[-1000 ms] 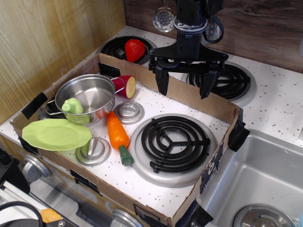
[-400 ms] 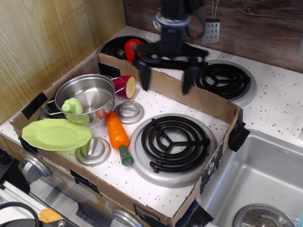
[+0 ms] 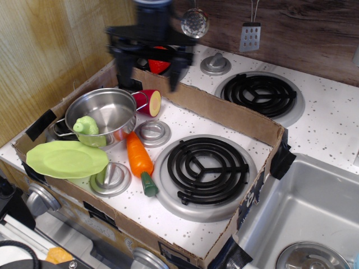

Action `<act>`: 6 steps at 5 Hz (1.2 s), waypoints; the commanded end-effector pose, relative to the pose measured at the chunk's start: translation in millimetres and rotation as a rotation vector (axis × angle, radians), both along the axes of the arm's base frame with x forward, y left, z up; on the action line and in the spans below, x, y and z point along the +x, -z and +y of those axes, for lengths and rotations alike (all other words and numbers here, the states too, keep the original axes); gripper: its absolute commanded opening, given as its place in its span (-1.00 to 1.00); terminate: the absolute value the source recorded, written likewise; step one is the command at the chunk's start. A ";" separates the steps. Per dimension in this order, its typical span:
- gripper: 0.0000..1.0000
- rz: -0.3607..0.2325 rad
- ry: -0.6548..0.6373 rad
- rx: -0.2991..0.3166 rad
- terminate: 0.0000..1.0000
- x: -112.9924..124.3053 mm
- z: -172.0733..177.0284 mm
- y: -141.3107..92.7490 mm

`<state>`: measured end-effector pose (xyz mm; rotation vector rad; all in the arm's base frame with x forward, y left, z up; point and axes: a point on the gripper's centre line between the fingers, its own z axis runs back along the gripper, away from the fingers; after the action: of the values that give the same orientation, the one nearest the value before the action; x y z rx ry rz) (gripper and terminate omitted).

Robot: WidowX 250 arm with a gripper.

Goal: Take broccoli out of pan

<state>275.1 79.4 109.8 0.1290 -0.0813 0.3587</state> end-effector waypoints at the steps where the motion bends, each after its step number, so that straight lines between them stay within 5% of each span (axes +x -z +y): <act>1: 1.00 -0.024 0.150 0.037 -1.00 -34.3 32.7 7.2; 3: 1.00 -0.048 0.375 0.073 -1.00 -37.1 47.4 24.4; 6: 1.00 -0.027 0.391 0.062 -1.00 -32.1 75.8 33.2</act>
<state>234.7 149.9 64.4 0.1411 -0.1132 -0.0350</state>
